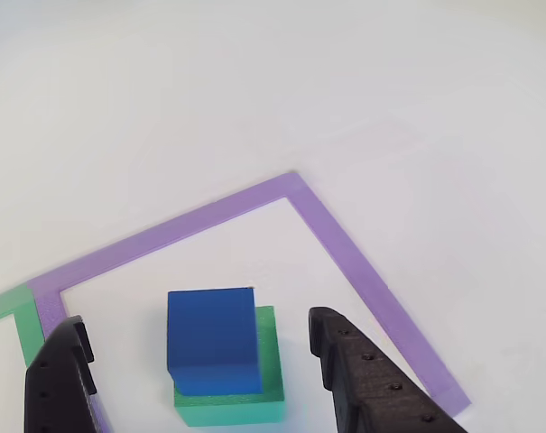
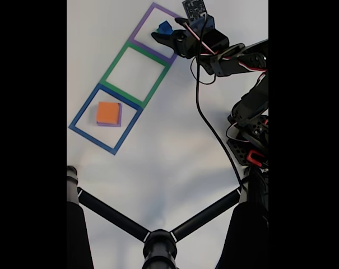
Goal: Tower of hanoi
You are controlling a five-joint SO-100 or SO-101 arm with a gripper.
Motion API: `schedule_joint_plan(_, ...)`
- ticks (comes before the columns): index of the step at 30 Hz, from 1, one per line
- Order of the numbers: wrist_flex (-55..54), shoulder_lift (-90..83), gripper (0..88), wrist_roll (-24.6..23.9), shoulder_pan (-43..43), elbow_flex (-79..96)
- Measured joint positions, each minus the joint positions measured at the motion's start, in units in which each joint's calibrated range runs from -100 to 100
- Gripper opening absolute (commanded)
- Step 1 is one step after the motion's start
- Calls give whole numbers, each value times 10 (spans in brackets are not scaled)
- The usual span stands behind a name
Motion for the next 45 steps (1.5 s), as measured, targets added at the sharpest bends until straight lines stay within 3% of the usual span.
schedule_joint_plan(11,-5,24,219,0,-17,-7)
schedule_joint_plan(29,-5,30,68,0,-31,-11)
schedule_joint_plan(37,-4,29,57,0,-38,-11)
schedule_joint_plan(45,78,-38,61,0,-55,-13)
